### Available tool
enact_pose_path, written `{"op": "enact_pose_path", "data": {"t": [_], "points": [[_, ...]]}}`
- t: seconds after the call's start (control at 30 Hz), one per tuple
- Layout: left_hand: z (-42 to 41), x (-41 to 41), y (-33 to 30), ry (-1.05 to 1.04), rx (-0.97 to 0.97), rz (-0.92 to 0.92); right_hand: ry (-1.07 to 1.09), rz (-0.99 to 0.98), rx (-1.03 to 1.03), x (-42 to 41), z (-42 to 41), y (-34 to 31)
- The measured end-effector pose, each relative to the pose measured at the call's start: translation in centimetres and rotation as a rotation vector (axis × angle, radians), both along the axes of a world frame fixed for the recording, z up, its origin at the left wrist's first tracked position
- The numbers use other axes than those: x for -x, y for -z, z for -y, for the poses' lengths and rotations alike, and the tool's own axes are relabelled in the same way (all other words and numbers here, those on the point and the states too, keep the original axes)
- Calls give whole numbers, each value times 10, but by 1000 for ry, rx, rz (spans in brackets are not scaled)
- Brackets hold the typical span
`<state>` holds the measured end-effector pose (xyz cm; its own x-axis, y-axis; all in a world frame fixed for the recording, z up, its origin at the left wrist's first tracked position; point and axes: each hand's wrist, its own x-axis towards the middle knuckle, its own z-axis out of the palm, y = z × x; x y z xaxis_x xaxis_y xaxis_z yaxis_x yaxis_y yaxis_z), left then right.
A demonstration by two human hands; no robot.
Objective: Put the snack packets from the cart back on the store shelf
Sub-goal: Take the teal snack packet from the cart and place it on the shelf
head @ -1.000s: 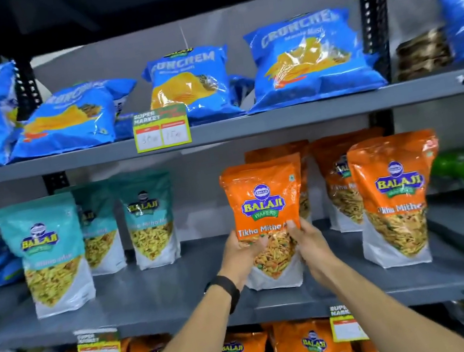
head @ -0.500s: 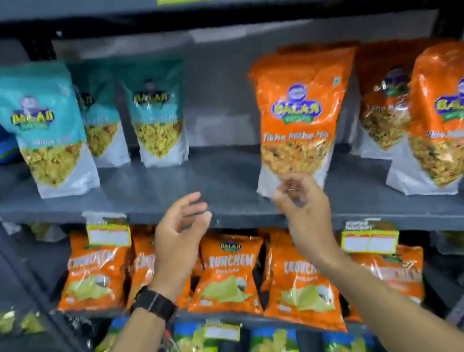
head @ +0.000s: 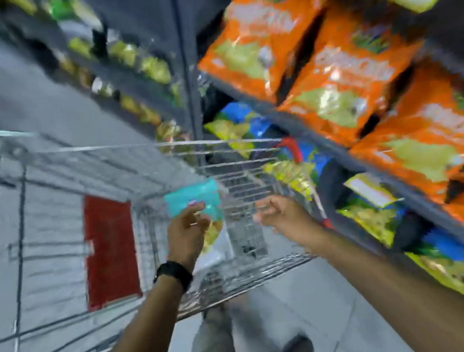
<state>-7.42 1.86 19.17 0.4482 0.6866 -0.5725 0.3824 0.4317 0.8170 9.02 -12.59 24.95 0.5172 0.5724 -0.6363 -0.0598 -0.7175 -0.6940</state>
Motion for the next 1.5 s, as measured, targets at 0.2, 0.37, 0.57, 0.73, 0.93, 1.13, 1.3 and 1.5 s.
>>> {"op": "enact_pose_path", "data": {"t": [0.2,0.37,0.57,0.73,0.93,1.13,1.3,1.5], "points": [[-58,55,134,48,209,-327,-119,-176,314,40,-65,129],[-72,72,212,28,358,-464,-135,-183,420,43,-86,213],[-47,43,238,8,425,-308,126,-286,350,47,-106,272],[-46,40,227,-34,462,-239,148,-298,390,52,-101,270],[-44,46,158,44,465,-250,128,-348,387,60,-91,202],[-24,46,47,65,302,-114,139,-255,198,70,-62,93],[11,39,-61,27,85,88,216,-193,-135,67,-23,-20],[67,8,-205,-89,-70,475,243,114,-547,47,38,-174]]}}
